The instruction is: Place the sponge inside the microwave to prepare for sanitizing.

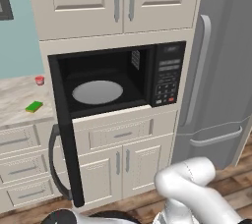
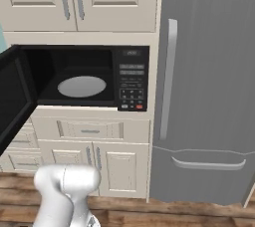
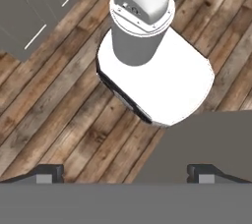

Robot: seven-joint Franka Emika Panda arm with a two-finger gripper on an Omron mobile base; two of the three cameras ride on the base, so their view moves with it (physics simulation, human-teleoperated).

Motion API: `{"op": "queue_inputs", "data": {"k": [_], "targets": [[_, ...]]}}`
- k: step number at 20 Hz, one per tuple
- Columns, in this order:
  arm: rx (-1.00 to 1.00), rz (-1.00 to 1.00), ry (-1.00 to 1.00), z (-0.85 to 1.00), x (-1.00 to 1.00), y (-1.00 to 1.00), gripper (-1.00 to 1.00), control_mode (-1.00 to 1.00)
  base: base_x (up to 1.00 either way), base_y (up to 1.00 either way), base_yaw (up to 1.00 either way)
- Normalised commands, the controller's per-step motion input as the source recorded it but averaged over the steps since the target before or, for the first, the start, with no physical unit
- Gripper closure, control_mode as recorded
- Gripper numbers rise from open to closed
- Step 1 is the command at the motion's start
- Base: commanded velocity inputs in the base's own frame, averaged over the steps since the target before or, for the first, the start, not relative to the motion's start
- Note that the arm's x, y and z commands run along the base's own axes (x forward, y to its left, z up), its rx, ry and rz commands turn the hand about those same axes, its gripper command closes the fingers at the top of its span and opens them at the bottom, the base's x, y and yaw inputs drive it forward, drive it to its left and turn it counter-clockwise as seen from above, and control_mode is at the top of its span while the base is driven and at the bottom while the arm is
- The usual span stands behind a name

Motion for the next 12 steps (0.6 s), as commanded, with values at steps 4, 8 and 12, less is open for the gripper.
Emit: {"op": "queue_inputs", "data": {"k": [4,8,12], "targets": [[0.15,-0.16,0.00,0.00,0.00,-1.00,-1.00,-1.00,0.00,0.00,0.00],[0.14,-0.13,0.00,0.05,0.00,-1.00,-1.00,-1.00,0.00,0.00,0.00],[0.11,-0.04,0.00,0.17,0.00,-0.96,-1.00,-1.00,0.00,0.00,0.00]]}}
